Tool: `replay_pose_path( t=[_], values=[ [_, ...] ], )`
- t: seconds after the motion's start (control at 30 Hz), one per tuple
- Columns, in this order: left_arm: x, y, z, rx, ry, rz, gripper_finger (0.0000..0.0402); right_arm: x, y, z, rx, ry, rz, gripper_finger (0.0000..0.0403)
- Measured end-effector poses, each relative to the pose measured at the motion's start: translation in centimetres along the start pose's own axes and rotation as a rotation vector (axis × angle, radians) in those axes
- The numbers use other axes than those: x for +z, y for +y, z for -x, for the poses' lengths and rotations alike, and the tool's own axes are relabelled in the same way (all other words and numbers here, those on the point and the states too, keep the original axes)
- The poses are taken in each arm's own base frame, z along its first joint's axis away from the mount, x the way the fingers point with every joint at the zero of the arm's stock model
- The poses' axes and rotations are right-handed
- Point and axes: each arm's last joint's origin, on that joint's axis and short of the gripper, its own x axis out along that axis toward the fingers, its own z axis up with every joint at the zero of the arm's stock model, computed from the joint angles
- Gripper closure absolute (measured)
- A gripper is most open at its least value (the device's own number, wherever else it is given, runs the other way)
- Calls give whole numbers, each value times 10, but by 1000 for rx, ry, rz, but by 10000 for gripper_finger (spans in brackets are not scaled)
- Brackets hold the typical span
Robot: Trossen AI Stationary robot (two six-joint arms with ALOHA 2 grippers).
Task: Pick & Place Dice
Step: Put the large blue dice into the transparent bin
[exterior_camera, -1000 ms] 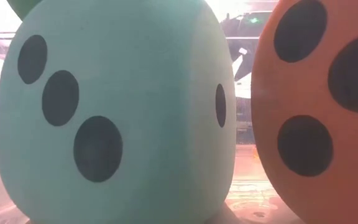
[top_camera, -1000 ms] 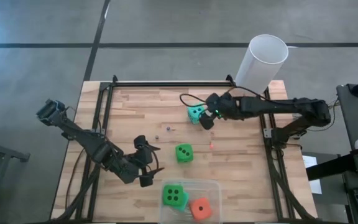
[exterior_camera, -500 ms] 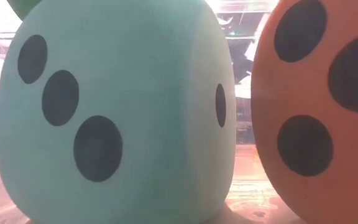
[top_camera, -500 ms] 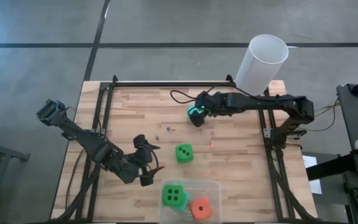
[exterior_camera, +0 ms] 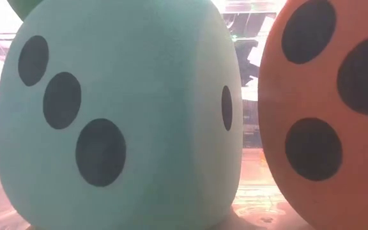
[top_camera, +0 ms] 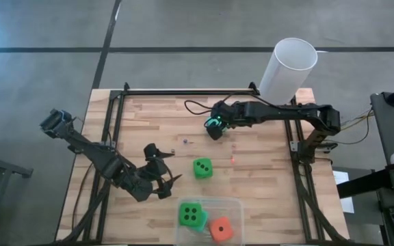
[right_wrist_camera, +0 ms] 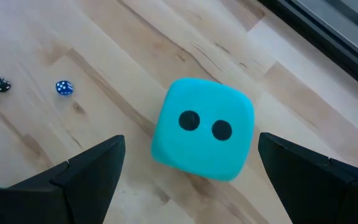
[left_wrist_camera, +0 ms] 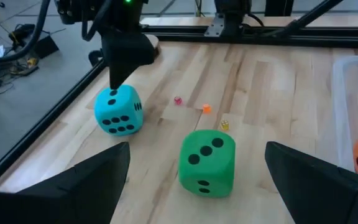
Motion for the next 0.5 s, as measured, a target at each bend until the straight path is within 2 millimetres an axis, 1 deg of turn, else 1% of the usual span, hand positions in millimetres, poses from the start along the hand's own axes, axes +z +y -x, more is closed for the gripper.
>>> replay_pose_path(
  t=[0.27,0.5],
  values=[
    [0,0,0,0,0,0,27,0,-1,2,2,-3,1,37],
    [0,0,0,1,0,-4,21,0,-1,2,3,-5,5,37]
  ],
)
